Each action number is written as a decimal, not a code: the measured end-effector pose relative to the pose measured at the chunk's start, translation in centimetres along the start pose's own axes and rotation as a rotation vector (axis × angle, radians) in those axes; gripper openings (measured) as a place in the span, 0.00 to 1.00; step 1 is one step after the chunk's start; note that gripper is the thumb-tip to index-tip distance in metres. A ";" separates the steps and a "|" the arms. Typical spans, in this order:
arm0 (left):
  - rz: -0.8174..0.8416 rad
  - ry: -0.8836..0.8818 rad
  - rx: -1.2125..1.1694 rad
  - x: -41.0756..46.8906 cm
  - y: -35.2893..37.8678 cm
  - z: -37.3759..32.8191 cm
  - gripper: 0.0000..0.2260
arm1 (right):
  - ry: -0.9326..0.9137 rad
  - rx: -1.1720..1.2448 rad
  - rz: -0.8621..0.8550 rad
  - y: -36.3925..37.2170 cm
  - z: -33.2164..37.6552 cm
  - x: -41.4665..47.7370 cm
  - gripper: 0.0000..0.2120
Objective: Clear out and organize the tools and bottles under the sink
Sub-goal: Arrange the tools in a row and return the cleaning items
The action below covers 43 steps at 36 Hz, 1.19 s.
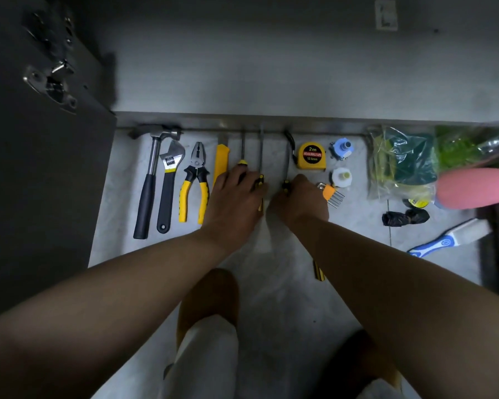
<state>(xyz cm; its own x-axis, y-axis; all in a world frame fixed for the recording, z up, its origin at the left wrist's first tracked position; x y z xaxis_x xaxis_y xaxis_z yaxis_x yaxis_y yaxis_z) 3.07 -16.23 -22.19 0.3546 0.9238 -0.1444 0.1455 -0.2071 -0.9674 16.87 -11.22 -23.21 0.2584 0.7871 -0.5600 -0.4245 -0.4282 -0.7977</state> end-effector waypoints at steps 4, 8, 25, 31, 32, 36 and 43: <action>-0.028 0.000 -0.016 -0.1 0.2 0.1 0.20 | -0.057 0.016 -0.001 0.2 0.6 0.2 0.12; -0.056 -0.008 -0.020 0.0 0.5 0.2 0.19 | -0.111 0.041 0.014 0.5 1.3 0.2 0.13; -0.038 -0.032 -0.002 -0.1 0.4 0.2 0.21 | -0.137 0.031 0.028 0.3 1.3 -0.2 0.11; -0.039 -0.033 0.013 -0.3 0.4 0.3 0.22 | -0.145 0.026 0.009 0.5 1.0 -0.2 0.11; -0.044 -0.032 0.022 -0.4 0.5 0.2 0.22 | -0.148 0.028 0.004 0.5 1.0 -0.1 0.11; -0.039 -0.026 0.030 -0.4 0.6 0.4 0.21 | -0.158 0.026 -0.015 0.6 1.0 0.2 0.11; -0.025 -0.033 0.025 -0.4 0.9 0.4 0.23 | -0.151 0.092 0.018 0.5 0.5 0.4 0.13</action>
<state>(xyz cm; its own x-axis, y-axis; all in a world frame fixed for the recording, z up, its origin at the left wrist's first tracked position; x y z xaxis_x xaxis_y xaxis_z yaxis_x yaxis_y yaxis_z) 2.74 -16.63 -23.09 0.3203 0.9388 -0.1266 0.1307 -0.1761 -0.9757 16.32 -10.95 -23.73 0.1192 0.8404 -0.5287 -0.5074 -0.4062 -0.7600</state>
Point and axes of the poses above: each hand's wrist, its own x-axis towards the middle knuckle, its own y-axis out of the palm, z = x × y, the point moved 3 cm from there along x, towards the middle knuckle, and after that the axes turned 12 degrees about y, right-handed, at the moved point
